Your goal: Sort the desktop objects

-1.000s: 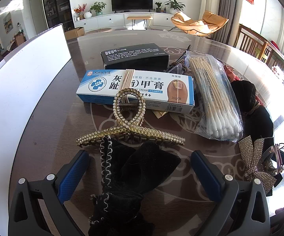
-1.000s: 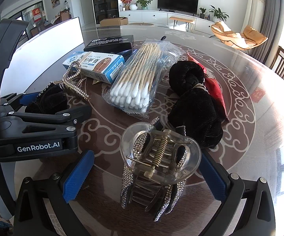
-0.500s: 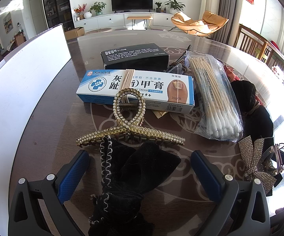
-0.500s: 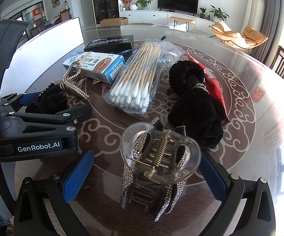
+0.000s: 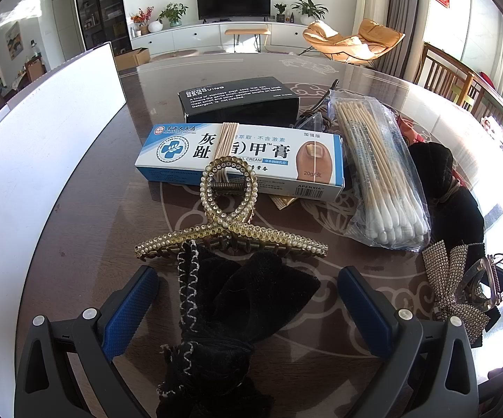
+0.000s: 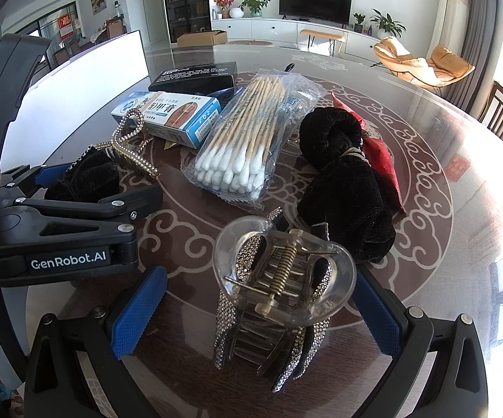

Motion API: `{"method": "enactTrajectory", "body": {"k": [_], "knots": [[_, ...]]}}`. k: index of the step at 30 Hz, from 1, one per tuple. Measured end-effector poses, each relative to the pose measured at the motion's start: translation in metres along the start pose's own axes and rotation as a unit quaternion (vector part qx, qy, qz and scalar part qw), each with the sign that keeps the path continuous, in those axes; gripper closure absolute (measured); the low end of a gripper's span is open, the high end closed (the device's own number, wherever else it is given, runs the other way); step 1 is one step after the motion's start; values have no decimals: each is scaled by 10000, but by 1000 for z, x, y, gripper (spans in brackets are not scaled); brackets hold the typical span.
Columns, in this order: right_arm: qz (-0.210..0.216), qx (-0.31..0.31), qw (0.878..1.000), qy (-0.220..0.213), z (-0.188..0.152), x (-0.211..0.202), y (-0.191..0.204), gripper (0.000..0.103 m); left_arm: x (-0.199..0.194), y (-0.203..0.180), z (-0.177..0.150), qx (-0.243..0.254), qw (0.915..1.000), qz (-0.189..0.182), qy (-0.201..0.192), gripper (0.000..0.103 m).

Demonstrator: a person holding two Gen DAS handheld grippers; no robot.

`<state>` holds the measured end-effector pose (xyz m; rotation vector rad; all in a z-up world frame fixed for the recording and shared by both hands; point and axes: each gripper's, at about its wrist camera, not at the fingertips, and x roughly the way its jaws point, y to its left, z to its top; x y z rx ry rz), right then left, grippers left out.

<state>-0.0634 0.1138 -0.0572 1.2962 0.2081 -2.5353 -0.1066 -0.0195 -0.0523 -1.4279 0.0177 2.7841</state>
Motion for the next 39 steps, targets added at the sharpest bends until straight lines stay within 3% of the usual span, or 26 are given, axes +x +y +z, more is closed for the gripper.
{"method": "enactTrajectory", "body": {"k": [39], "knots": [[122,-156,9998,22,-6,-4,-2,0,1,0,0,2,10000,-5,-1,0]]}}
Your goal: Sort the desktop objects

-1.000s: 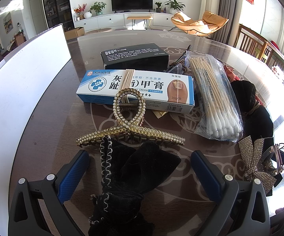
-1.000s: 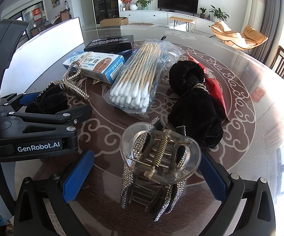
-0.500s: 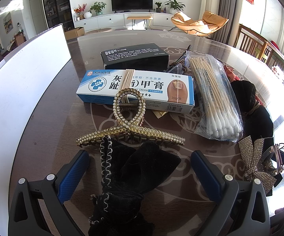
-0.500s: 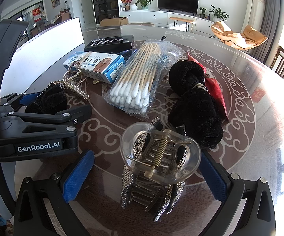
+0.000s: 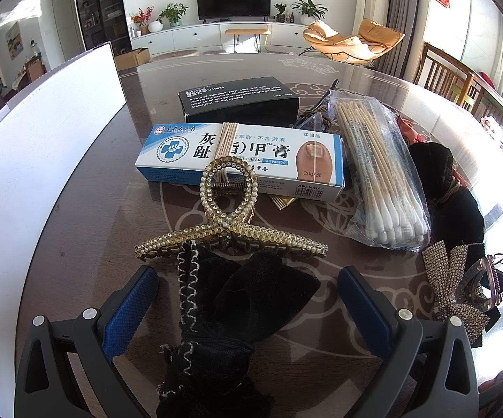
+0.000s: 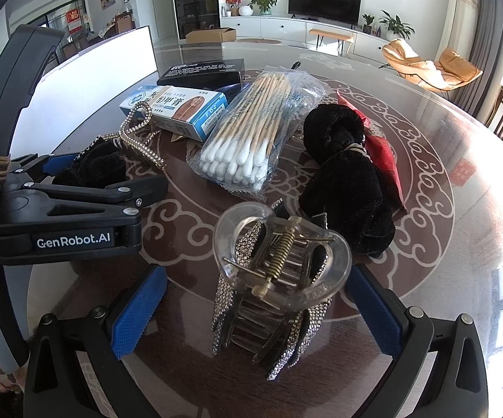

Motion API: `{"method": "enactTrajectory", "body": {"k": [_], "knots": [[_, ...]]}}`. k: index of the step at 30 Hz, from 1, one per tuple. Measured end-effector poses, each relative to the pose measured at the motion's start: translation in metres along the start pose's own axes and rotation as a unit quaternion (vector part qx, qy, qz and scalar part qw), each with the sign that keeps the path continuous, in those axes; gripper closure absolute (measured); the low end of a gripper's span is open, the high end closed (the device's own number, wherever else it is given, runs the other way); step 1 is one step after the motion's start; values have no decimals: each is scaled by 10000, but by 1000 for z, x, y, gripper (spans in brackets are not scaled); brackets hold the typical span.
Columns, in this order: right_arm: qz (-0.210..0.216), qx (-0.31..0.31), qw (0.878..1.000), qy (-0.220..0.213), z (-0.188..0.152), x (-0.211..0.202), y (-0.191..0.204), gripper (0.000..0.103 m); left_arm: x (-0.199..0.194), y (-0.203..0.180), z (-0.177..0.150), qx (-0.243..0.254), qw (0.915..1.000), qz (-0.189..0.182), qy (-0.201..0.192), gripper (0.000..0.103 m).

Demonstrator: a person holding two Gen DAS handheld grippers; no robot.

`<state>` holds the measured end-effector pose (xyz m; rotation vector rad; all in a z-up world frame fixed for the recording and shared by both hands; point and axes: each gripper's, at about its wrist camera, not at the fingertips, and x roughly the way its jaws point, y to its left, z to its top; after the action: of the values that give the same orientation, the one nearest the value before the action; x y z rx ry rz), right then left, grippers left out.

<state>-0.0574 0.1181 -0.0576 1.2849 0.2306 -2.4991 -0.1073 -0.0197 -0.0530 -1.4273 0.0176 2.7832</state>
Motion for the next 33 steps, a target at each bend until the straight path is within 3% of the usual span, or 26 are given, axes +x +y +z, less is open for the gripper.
{"method": "enactTrajectory", "body": {"k": [13,18,26,27,28,29,30,31,33], "knots": [[-92,91,9999,-22,-5,-3,-4,0,0,0,0,21,10000,-6,20,0],[-92,91,9999,-22,-5,-3,-4,0,-8,6,-9,592,9969,-395,335,0],[-91,92,9999,-22,-5,-4,-4,0,-8,10,-4,1184,9905,-630,316,0],[-91,92,9999,-22,-5,-4,-4,0,-9,11,-1,1210,9902,-655,256,13],[-91,92,9999,-22,-5,-4,-4,0,-12,14,1,1153,9902,-754,236,35],[-91,92,9999,-22,-5,-4,-4,0,-14,18,3,1041,9918,-702,235,44],[-90,93,9999,-22,-5,-4,-4,0,-16,20,3,930,9931,-680,232,65],[-90,93,9999,-22,-5,-4,-4,0,-18,25,3,813,9935,-751,255,71],[-88,94,9999,-23,-5,-4,-4,0,-23,33,0,598,9939,-878,282,71]]}}
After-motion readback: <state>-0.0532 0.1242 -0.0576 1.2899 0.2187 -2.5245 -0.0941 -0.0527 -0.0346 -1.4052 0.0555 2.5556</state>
